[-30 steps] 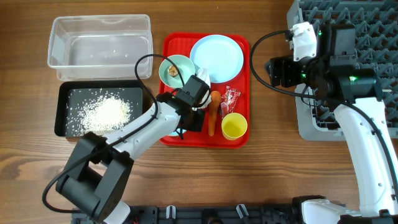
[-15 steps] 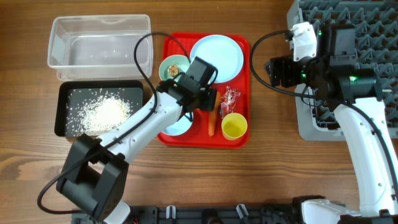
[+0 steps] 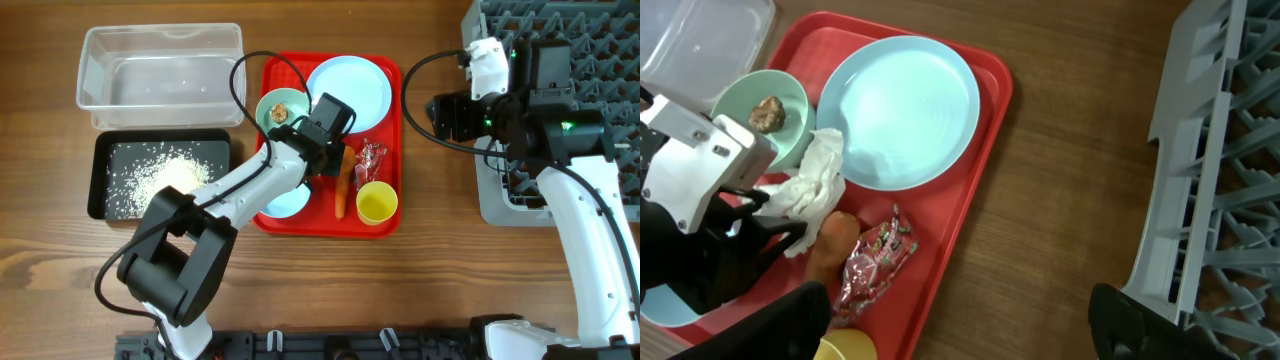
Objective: Sort waste into correct bins and load items into the dishwasher rack
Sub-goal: 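Return the empty bowl to the red tray with the left gripper, then grasp the white tissue with the left gripper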
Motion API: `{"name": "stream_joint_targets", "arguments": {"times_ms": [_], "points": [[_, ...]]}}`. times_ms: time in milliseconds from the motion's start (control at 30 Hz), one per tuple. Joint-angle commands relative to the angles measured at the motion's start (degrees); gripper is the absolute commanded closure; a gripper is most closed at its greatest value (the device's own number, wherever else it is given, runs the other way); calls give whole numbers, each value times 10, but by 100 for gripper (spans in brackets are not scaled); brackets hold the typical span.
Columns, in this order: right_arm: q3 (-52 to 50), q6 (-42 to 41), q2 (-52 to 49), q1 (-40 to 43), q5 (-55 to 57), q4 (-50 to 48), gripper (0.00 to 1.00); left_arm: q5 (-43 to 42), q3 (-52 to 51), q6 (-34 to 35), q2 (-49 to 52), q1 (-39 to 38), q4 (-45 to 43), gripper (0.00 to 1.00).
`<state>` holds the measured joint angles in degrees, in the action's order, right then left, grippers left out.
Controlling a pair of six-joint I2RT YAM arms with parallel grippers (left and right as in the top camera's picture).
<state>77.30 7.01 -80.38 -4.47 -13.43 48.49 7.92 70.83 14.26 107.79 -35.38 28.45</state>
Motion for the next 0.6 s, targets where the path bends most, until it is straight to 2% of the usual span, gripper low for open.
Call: {"name": "stream_joint_targets", "arguments": {"times_ms": [0,200,367,433,567], "points": [[10,3,-5,-1,5,3,14,22,3,-19,0,2,-2,46],[10,3,-5,-1,5,4,14,17,3,-19,19,8,-4,46],[10,3,-5,-1,5,4,14,-6,3,-21,37,7,-7,50],[10,3,-5,-1,5,5,14,-6,3,-21,44,7,-9,56],[10,3,-5,-1,5,5,14,-6,3,-20,54,7,-11,80]]}}
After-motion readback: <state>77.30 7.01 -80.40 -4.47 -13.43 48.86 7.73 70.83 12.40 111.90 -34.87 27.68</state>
